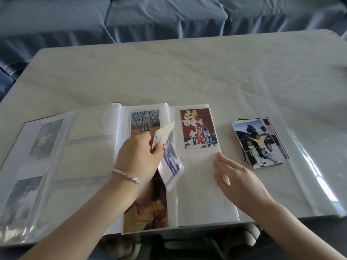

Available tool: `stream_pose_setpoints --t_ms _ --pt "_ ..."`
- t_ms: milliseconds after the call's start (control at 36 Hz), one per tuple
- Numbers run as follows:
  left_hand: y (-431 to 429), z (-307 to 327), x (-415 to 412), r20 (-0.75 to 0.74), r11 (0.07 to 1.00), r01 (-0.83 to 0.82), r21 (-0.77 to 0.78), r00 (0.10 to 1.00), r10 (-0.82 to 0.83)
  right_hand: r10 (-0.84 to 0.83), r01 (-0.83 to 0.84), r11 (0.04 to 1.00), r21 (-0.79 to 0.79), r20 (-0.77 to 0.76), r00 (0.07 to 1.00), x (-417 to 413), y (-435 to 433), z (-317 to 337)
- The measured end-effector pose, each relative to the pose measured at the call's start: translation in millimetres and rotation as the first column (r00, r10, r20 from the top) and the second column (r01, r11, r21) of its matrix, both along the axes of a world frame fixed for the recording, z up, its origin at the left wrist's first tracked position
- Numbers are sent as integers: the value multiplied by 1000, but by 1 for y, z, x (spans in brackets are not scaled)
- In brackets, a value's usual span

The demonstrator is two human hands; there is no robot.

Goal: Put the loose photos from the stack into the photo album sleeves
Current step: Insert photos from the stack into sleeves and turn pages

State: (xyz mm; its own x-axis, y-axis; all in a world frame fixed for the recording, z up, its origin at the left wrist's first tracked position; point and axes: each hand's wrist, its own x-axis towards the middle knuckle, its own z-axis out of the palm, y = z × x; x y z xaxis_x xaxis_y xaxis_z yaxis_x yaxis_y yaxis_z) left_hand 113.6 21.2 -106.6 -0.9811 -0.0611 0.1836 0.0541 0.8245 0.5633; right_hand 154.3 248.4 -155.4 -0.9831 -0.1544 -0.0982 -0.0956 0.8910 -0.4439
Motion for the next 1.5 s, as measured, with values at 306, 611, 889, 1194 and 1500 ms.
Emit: stream_pose_setpoints --t_ms 306,611,889,1194,1500 --pt "-8 -25 2 622 992 126 24 774 -113 14 -14 1000 7 12 1000 0 1 1" --pt "-4 -21 13 675 983 175 50 719 -162 24 -24 1000 -10 28 999 1 1 3" --pt "16 -33 20 552 973 192 126 802 -229 79 -78 997 -11 81 994 -1 7 0" --pt "21 -35 11 532 982 167 90 825 -189 161 -158 987 -30 137 977 -8 21 -1" --pt "42 -34 4 501 981 133 142 845 -187 167 -163 986 -46 99 981 -7 19 0"
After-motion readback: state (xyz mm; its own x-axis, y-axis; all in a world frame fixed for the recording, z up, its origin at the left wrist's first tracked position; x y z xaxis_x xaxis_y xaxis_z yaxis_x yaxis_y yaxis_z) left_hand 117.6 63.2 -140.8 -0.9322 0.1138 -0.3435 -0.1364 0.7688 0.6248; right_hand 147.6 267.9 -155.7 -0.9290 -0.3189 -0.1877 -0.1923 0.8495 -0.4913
